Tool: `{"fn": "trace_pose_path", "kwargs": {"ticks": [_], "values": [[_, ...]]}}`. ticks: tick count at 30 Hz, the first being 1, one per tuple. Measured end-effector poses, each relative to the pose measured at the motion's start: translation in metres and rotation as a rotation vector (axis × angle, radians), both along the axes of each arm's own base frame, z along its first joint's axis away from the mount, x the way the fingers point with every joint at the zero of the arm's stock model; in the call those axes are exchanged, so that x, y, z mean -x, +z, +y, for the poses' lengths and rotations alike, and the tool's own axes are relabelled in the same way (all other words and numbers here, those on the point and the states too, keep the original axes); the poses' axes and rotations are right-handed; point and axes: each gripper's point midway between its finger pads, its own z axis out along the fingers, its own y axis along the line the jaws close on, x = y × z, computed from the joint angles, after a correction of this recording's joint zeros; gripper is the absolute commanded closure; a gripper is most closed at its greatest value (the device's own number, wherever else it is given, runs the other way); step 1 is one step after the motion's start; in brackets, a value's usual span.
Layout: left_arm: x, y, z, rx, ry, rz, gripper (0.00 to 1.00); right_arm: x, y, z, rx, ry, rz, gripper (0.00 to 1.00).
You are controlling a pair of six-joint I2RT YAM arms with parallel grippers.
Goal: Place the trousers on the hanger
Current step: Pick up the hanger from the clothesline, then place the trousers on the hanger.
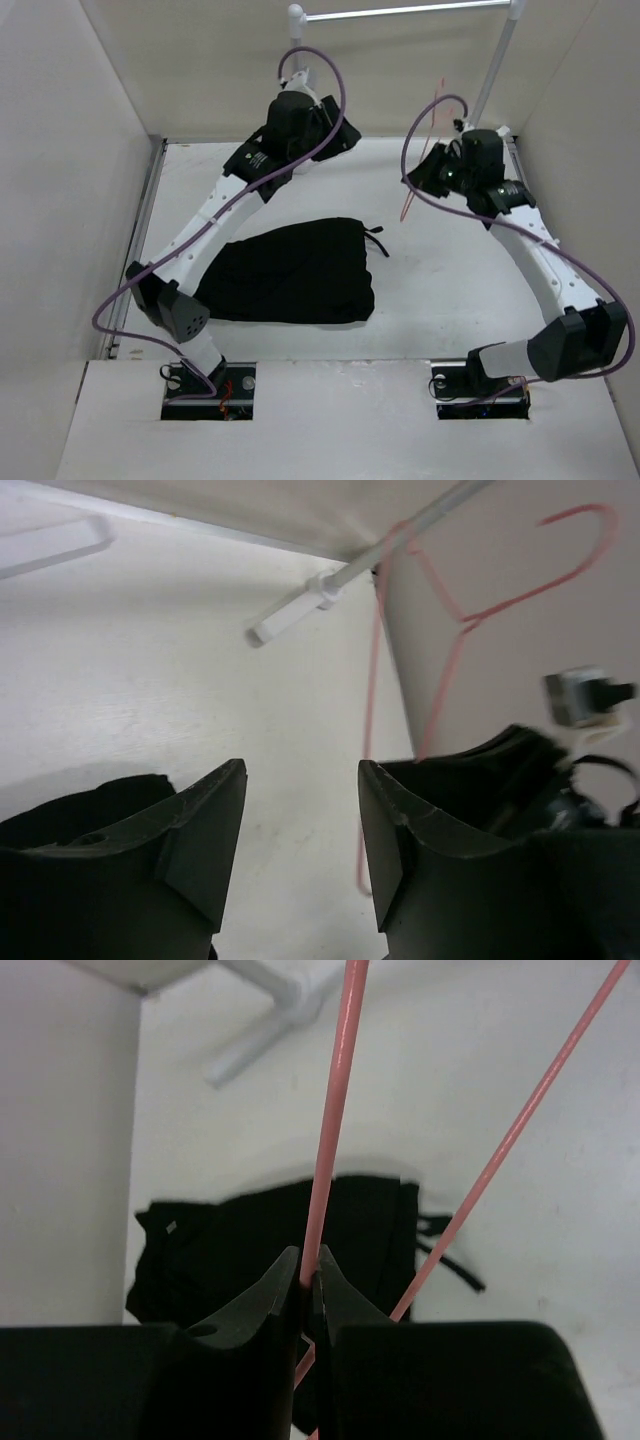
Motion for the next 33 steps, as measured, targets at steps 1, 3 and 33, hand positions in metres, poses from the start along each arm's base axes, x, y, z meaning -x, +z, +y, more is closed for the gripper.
{"fn": "trace_pose_path", "kwargs": {"ticks": [1,3,33], "values": [[0.002,0.005,-0.011,-0.005,-0.025,-0.015,0.53,0.013,-0.012,0.005,0.011,0.016,0.025,0.91],[0.007,0.007,-0.035,-0.027,-0.079,-0.027,0.51,0.035,-0.032,0.014,0.03,0.05,0.068,0.91],[0.03,-0.124,-0.135,-0.28,-0.241,0.117,0.86,0.117,-0.082,0.02,0.159,0.094,0.162,0.91]]}}
